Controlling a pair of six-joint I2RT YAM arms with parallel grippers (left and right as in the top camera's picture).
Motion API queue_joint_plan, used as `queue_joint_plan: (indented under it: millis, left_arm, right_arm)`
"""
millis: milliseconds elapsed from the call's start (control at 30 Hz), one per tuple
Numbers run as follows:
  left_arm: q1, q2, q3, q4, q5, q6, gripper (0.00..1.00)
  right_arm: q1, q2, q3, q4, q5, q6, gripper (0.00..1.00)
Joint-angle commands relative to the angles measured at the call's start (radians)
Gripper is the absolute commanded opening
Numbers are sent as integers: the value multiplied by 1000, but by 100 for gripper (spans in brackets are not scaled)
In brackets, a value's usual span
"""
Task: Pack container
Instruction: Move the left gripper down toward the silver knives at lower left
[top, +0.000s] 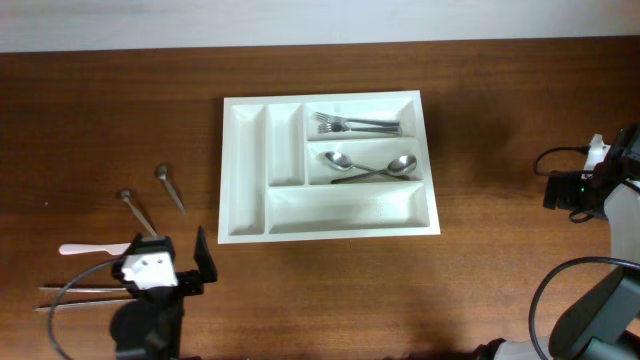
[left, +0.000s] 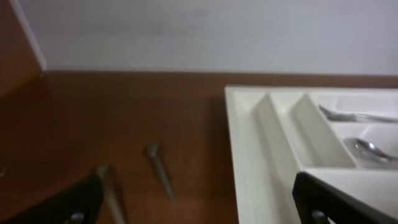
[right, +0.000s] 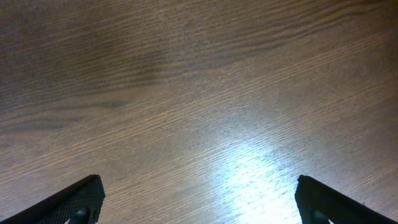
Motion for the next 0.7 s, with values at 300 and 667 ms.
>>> queue_joint_plan:
  millis: [300,667]
  left_arm:
    - [6,124,222,-113,175,-76,99]
    - [6,290,506,-541,-236,-452,99]
  right_arm:
    - [0,-2,-3,3,9,15,99]
    - [0,-2,-3,3,9,15,99]
